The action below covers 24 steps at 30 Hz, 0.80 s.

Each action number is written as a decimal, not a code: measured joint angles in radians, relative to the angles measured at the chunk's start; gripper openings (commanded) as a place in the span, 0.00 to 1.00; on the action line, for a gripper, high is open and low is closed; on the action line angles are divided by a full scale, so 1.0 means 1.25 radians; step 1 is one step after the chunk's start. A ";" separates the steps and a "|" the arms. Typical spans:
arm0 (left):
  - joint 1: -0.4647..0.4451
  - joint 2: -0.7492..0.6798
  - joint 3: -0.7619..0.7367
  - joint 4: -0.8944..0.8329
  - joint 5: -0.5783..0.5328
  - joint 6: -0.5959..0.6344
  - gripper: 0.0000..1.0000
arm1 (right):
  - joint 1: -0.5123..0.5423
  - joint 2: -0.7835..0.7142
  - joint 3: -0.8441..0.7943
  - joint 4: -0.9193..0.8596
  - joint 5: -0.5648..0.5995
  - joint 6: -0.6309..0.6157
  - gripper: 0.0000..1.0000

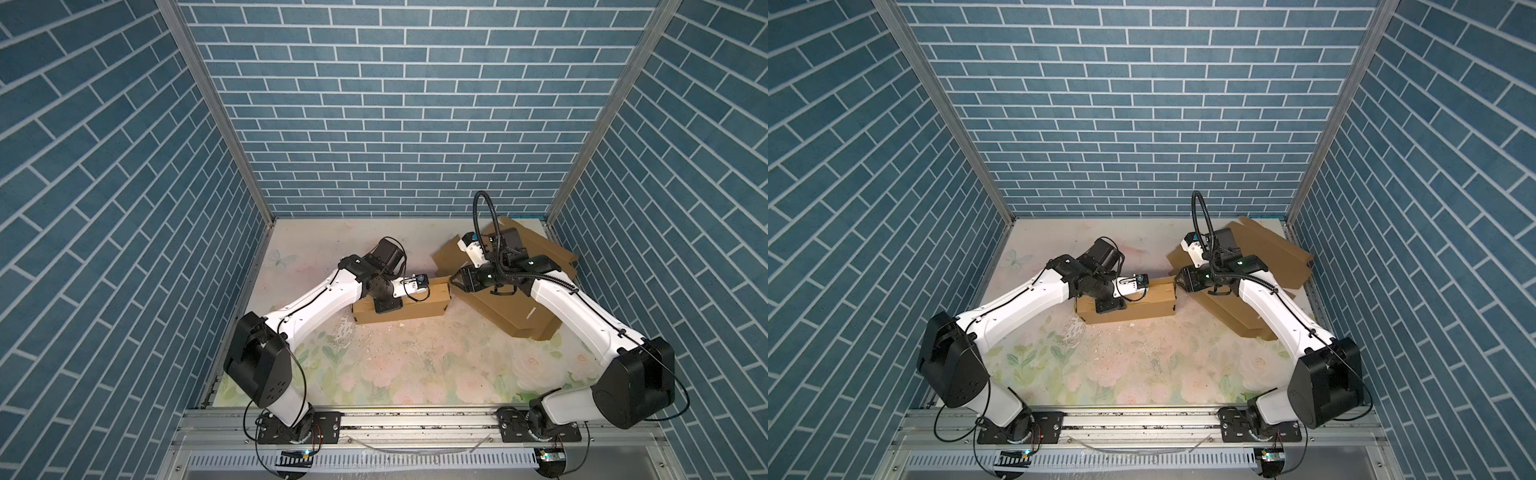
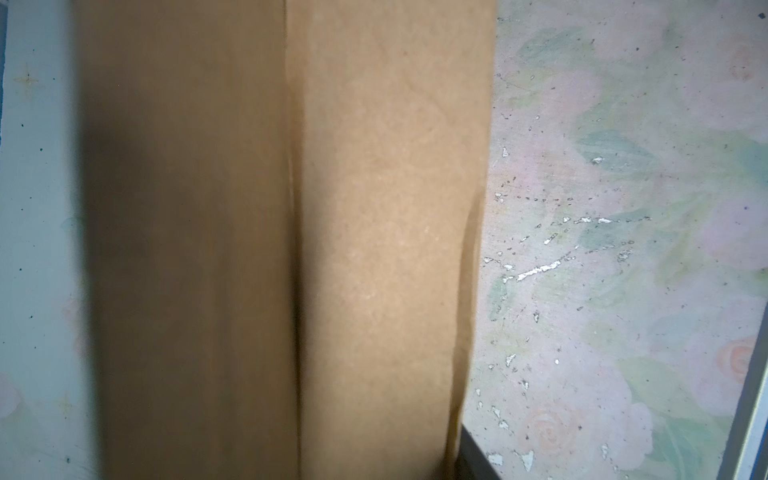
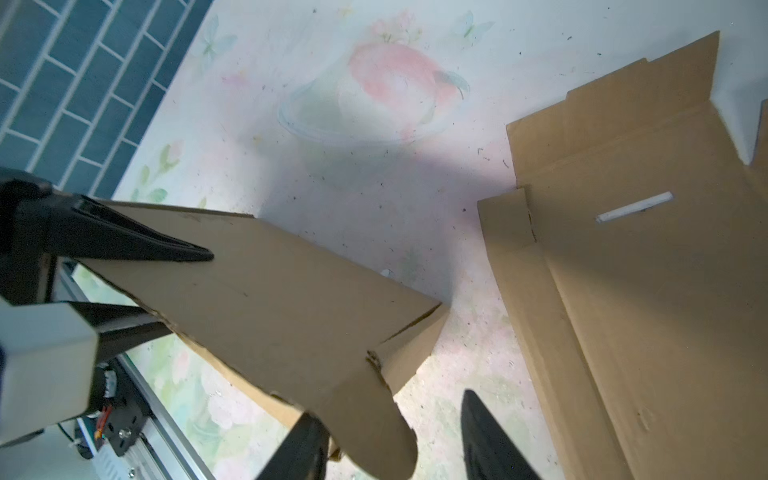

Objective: Fold the paper box

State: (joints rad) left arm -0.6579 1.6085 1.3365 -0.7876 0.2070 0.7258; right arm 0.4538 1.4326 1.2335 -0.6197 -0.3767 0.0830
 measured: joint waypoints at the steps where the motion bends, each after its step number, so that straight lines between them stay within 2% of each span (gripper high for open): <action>1: 0.000 0.001 0.001 0.001 0.001 0.000 0.35 | 0.008 0.007 0.010 -0.008 0.010 -0.010 0.45; 10: 0.000 0.005 0.005 0.003 0.002 0.000 0.35 | 0.048 0.060 0.093 -0.099 0.070 -0.062 0.14; 18: 0.000 0.005 0.005 0.003 0.003 0.000 0.34 | 0.079 0.060 0.110 -0.141 0.116 -0.027 0.21; 24: 0.000 0.006 0.005 0.004 0.003 0.000 0.34 | 0.091 0.060 0.118 -0.175 0.162 0.033 0.15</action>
State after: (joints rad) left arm -0.6579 1.6157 1.3426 -0.7830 0.2108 0.7258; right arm 0.5671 1.5074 1.3811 -0.8379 -0.1738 0.1242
